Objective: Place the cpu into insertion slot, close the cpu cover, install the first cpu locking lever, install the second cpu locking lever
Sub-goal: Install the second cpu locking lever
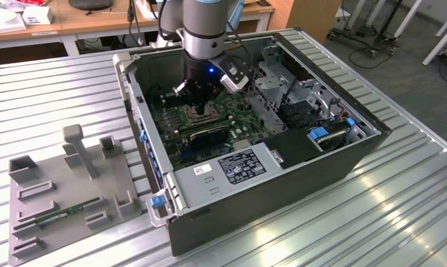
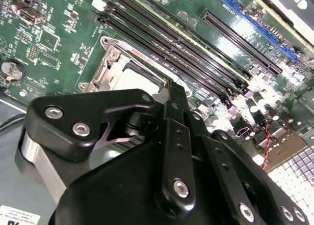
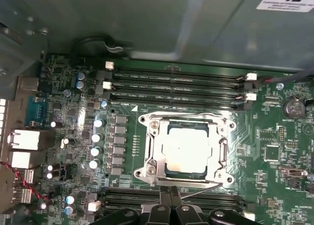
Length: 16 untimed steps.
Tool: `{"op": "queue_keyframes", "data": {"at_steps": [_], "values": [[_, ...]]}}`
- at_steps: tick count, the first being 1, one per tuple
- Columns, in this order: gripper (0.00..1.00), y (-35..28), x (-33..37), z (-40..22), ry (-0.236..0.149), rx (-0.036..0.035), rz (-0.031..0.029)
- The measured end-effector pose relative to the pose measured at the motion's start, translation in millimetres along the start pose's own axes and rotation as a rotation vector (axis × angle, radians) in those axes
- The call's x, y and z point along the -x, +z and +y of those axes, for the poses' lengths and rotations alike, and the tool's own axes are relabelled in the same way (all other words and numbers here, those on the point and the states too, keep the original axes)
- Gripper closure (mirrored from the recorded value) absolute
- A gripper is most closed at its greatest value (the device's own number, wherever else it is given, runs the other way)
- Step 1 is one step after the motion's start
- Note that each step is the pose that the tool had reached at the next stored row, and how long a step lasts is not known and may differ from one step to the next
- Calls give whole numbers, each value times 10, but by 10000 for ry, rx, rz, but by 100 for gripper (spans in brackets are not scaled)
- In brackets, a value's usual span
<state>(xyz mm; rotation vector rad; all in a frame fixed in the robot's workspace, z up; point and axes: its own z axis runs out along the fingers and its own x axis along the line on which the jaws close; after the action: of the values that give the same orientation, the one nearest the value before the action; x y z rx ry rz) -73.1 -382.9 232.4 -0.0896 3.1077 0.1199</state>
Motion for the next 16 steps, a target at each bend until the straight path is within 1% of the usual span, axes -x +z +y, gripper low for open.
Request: {"op": "queue_keyframes", "data": {"at_steps": [3,9,11,16], "values": [[89,21,-28,-2,-1,0,0],[89,69,-114,-15,0,1,-7],[89,79,-124,-19,0,4,-8],[89,81,-124,-19,-1,3,-7]]}}
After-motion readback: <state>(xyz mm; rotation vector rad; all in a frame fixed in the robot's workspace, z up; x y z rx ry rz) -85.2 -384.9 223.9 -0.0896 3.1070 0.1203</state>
